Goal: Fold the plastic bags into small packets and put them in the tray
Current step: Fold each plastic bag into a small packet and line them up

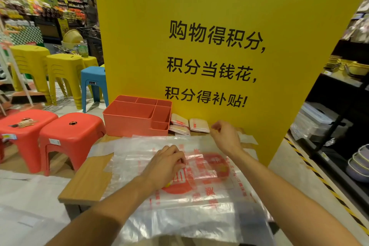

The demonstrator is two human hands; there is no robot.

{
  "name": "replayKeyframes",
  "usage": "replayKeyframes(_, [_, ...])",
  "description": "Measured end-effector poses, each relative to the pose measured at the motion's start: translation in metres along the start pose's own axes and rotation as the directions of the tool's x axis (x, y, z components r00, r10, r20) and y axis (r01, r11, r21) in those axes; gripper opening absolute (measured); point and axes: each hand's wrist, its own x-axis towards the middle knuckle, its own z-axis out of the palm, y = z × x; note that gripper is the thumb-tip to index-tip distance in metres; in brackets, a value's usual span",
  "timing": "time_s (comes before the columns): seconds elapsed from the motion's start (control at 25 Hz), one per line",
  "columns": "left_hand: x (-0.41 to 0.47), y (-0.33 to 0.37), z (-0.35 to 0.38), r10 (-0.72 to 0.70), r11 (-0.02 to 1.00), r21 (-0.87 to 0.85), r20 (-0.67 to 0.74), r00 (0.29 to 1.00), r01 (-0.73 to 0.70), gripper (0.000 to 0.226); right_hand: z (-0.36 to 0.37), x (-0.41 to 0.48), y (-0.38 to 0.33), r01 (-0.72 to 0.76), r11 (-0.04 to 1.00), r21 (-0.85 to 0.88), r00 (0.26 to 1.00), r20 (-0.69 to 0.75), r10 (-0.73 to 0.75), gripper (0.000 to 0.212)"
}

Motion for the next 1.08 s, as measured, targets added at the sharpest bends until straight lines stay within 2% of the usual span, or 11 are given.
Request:
replayKeyframes(0.08, [0.003,0.003,-0.004,0.016,0.996,0.092,0.063,0.998,-0.022,0.017,-0.02,-0.054,0.01,0.15,0.986,0.079,0.978,0.133,-0.159,0.01])
replayKeyframes(0.16, [0.005,0.009,-0.007,0.022,0.976,0.213,0.102,0.995,-0.044,0.028,-0.04,-0.105,0.017,0.247,0.961,0.122,0.917,0.29,-0.273,0.014])
replayKeyframes(0.24, [0.005,0.016,-0.01,0.008,0.959,0.278,0.146,0.989,-0.049,0.033,-0.058,-0.145,0.024,0.285,0.953,0.104,0.852,0.428,-0.302,0.041])
replayKeyframes(0.32, [0.004,0.022,-0.016,-0.009,0.945,0.319,0.24,0.971,-0.07,0.036,-0.066,-0.17,0.034,0.365,0.931,-0.017,0.804,0.511,-0.305,0.078])
replayKeyframes(0.4, [-0.003,0.034,-0.026,0.004,0.942,0.321,0.268,0.964,-0.093,0.039,-0.069,-0.188,0.041,0.451,0.886,-0.106,0.762,0.562,-0.321,0.097])
replayKeyframes(0.48, [-0.022,0.052,-0.035,0.065,0.948,0.301,0.146,0.987,-0.107,0.034,-0.066,-0.2,0.045,0.492,0.86,-0.137,0.755,0.558,-0.343,0.096])
replayKeyframes(0.56, [-0.054,0.075,-0.041,0.115,0.966,0.225,0.059,0.992,-0.125,0.032,-0.063,-0.206,0.049,0.491,0.86,-0.136,0.788,0.491,-0.372,0.079])
replayKeyframes(0.68, [-0.11,0.094,-0.033,0.155,0.947,0.269,0.1,0.983,-0.177,0.048,-0.057,-0.206,0.052,0.479,0.869,-0.125,0.836,0.367,-0.408,0.063])
replayKeyframes(0.84, [-0.13,0.084,-0.017,0.121,0.928,0.332,0.166,0.979,-0.171,0.067,-0.046,-0.21,0.054,0.504,0.839,-0.206,0.8,0.476,-0.364,0.091])
replayKeyframes(1.0, [-0.124,0.08,-0.027,0.079,0.96,0.252,0.187,0.979,-0.125,0.068,-0.047,-0.212,0.051,0.502,0.84,-0.205,0.833,0.377,-0.405,0.063])
replayKeyframes(1.08, [-0.122,0.081,-0.032,0.039,0.972,0.219,0.208,0.977,-0.085,0.067,-0.051,-0.214,0.048,0.492,0.843,-0.218,0.849,0.334,-0.41,0.058])
